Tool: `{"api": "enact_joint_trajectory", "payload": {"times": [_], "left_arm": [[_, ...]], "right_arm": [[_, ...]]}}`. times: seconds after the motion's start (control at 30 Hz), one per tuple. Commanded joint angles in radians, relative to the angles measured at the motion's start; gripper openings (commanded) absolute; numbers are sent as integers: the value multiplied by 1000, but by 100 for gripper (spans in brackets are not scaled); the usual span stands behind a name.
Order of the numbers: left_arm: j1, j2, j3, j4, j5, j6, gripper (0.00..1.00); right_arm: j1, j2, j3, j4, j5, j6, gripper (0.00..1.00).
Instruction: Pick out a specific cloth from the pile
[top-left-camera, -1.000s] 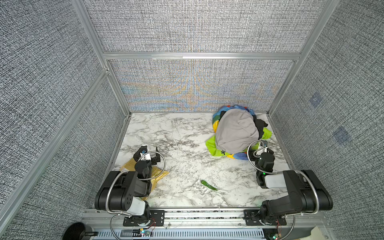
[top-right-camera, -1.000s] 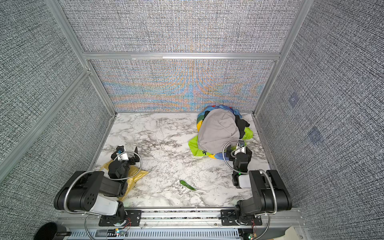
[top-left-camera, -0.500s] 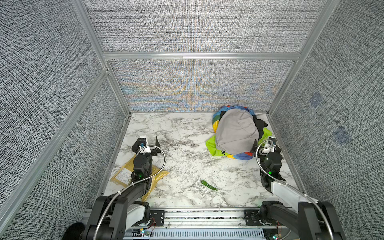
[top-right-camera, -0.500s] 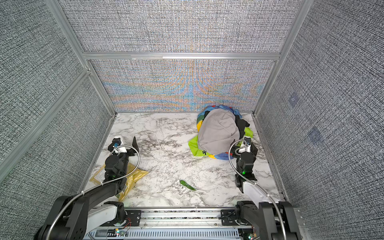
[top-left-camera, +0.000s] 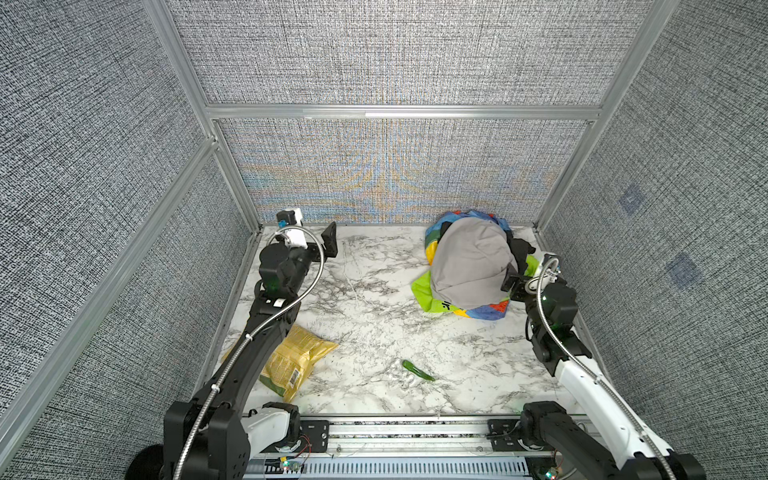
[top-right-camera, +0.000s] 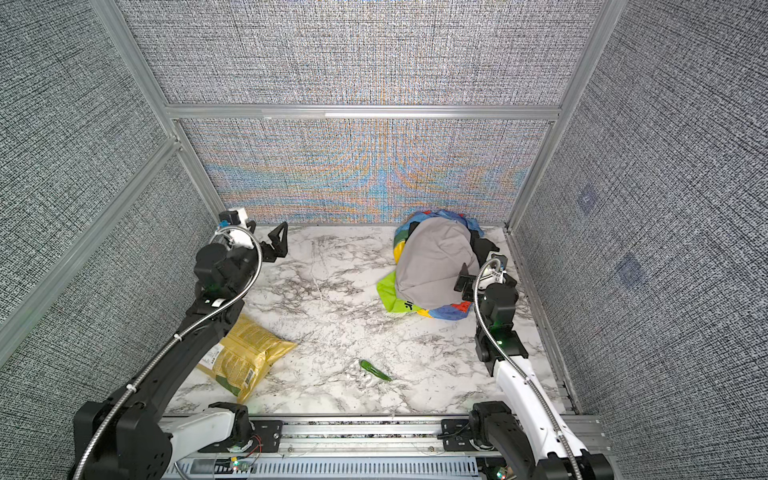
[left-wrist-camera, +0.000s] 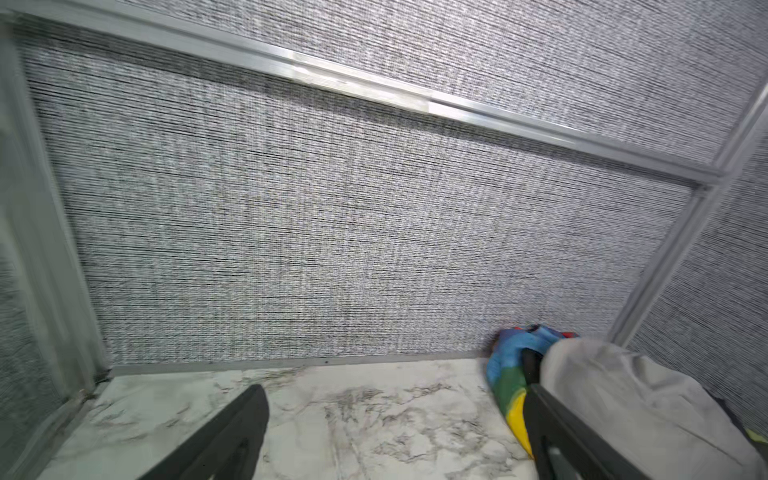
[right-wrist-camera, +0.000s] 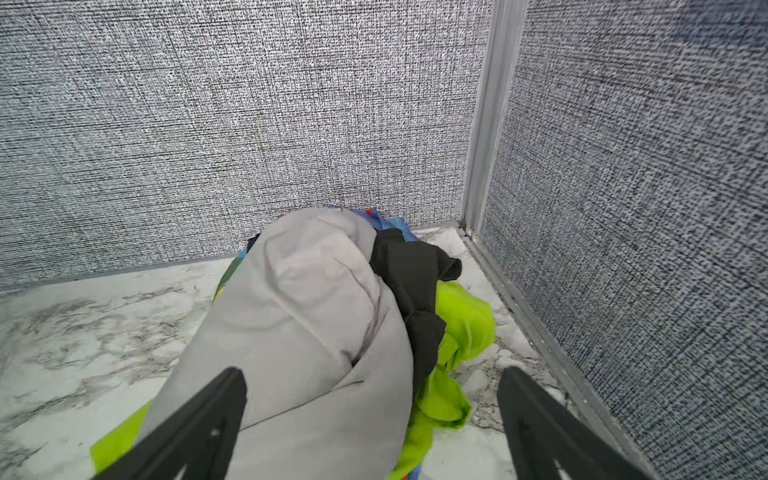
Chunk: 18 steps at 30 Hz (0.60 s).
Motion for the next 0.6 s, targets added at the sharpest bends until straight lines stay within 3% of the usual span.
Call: {"api": "enact_joint_trajectory", "payload": {"times": [0.0, 0.23, 0.57], "left_arm": [[-4, 53, 74, -135, 175, 12, 99], [-6, 117, 94, -165, 305, 38, 99], [-7, 90, 101, -169, 441, -13, 99]], "right_arm": [[5, 16, 53, -130, -5, 63, 99], [5, 95, 126, -275, -7, 172, 99], [11, 248, 152, -356, -146, 270, 99]]}}
